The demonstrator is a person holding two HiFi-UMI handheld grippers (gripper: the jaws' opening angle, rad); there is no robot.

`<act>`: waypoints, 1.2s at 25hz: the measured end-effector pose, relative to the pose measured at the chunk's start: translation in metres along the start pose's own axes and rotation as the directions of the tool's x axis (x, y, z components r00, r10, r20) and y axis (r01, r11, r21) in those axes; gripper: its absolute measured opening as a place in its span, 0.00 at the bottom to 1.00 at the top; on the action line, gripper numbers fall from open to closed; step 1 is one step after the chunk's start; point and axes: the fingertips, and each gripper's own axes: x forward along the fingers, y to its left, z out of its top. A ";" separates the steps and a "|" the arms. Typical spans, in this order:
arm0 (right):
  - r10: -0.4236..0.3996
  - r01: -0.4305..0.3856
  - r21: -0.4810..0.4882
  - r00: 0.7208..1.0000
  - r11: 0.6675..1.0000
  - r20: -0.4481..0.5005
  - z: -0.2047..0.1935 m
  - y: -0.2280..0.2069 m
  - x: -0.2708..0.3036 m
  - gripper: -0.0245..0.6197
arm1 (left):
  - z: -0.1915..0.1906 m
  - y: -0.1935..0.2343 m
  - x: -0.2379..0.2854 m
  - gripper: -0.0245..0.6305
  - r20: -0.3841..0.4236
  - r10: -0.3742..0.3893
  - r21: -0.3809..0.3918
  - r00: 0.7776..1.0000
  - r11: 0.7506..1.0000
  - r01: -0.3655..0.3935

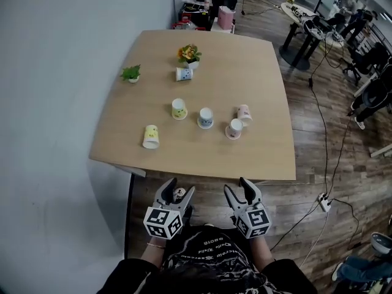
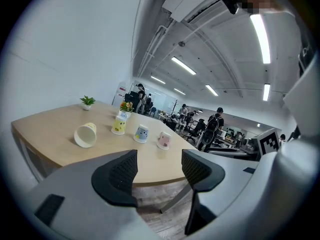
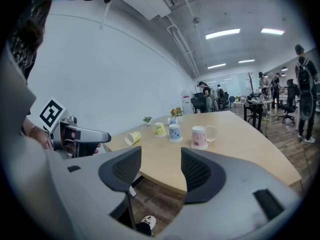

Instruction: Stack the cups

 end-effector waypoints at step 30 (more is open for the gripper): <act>-0.096 0.096 -0.062 0.995 0.993 0.006 0.072 0.018 0.198 0.43 | 0.119 0.229 0.110 0.47 -0.191 0.251 0.085 0.949 0.967 -0.239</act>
